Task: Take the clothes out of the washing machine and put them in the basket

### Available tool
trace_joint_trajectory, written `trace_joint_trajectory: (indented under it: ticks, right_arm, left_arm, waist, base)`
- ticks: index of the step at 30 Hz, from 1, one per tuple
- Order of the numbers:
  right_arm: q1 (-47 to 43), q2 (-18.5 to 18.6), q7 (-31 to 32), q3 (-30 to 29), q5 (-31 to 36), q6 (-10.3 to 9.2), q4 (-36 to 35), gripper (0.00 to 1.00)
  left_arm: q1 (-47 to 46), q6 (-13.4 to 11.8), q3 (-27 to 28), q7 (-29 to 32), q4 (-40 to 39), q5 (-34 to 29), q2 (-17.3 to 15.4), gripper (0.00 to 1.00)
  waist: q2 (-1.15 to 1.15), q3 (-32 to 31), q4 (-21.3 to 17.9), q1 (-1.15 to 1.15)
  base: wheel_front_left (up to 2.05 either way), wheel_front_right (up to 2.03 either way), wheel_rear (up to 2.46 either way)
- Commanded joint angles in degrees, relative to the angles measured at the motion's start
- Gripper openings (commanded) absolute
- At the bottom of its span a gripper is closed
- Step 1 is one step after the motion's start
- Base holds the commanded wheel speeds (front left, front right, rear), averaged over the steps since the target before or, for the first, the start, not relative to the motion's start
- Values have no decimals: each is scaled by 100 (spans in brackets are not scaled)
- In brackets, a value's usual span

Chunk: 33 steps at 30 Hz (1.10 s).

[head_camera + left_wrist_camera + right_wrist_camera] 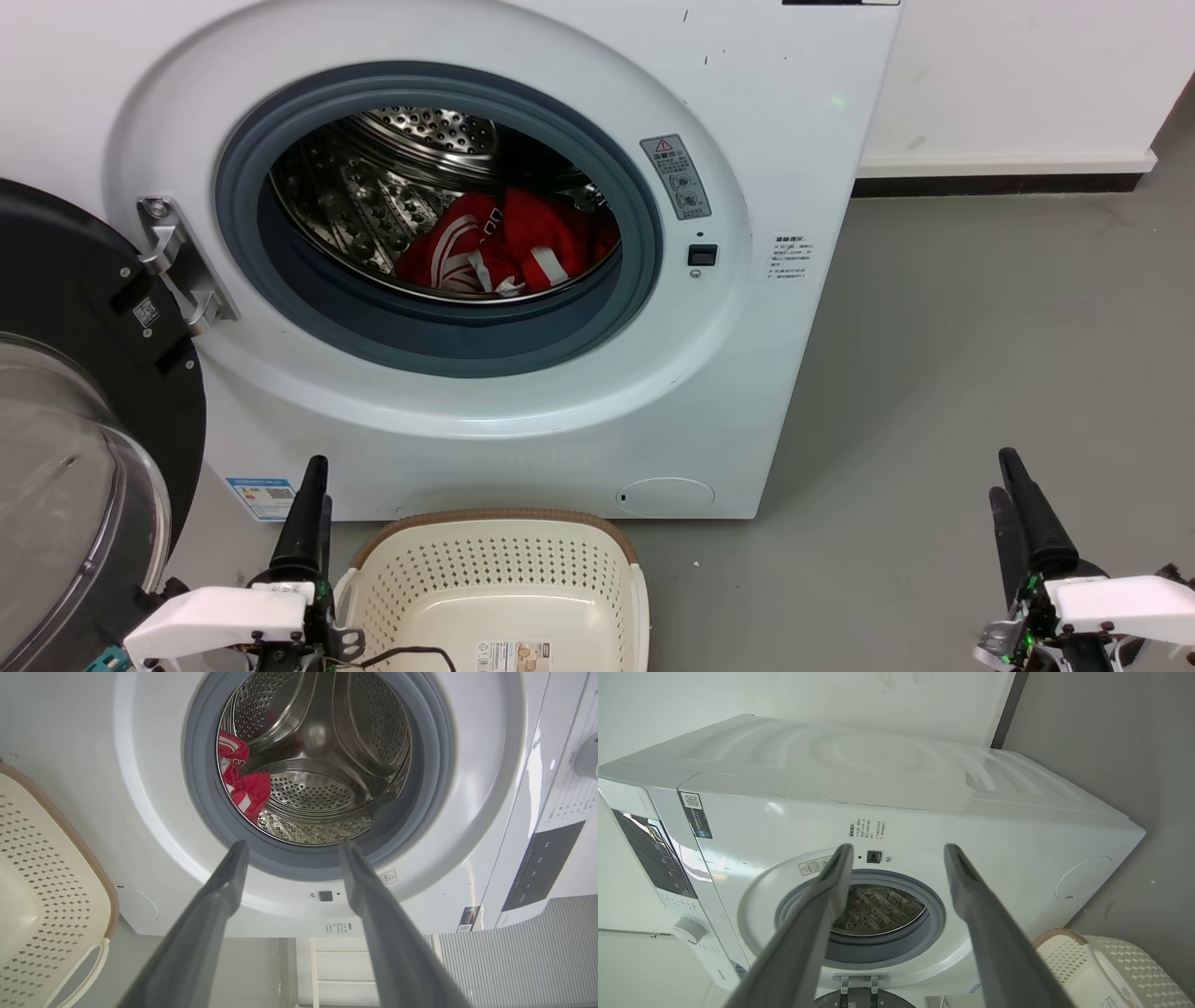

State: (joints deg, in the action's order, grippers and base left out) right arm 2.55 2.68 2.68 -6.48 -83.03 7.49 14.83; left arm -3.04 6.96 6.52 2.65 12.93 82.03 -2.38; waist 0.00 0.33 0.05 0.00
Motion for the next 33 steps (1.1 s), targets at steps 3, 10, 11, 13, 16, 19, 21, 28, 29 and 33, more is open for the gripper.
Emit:
trace_joint_trajectory:
  ticks: [3,10,11,13,16,19,21,28,29,33]
  right_arm:
    - [19,24,-121,-2,537,0,-268,100]
    - [-65,25,-291,38,1529,0,-613,100]
    - [-74,25,-313,50,1673,0,-659,100]
    - [-99,25,-361,80,1958,0,-739,100]
    - [-138,26,-427,130,2376,0,-844,100]
    - [-183,26,-493,182,2759,0,-937,100]
    - [-213,26,-537,219,3003,0,-995,100]
    - [-308,27,-675,310,3889,0,-1171,100]
    - [-317,27,-694,317,3993,0,-1194,100]
    - [-355,28,-769,347,4400,0,-1263,100]
  left_arm:
    - [-18,-100,-21,-122,-273,-497,-23,100]
    - [45,-312,-164,-291,-550,-1382,-27,100]
    - [54,-339,-188,-314,-582,-1505,-28,100]
    - [72,-393,-239,-361,-642,-1743,-29,100]
    - [99,-469,-306,-426,-719,-2091,-31,100]
    - [123,-546,-364,-492,-790,-2415,-32,100]
    - [142,-590,-395,-534,-836,-2602,-33,100]
    - [202,-703,-506,-674,-955,-3310,-36,100]
    - [209,-717,-522,-695,-967,-3406,-37,100]
    - [231,-780,-569,-770,-1031,-3753,-38,100]
  waist:
    - [0,6,-1,0]
    - [0,16,-1,0]
    - [0,17,-1,0]
    - [0,18,-1,0]
    - [0,20,-1,0]
    - [0,22,-3,0]
    - [0,24,-4,0]
    - [0,33,-8,0]
    - [0,35,-8,0]
    - [0,41,-9,0]
  base:
    - [0,0,0]
    - [0,0,0]
    - [0,0,0]
    - [0,0,0]
    - [0,0,0]
    - [0,0,0]
    - [0,0,0]
    - [0,0,0]
    - [0,0,0]
    - [0,0,0]
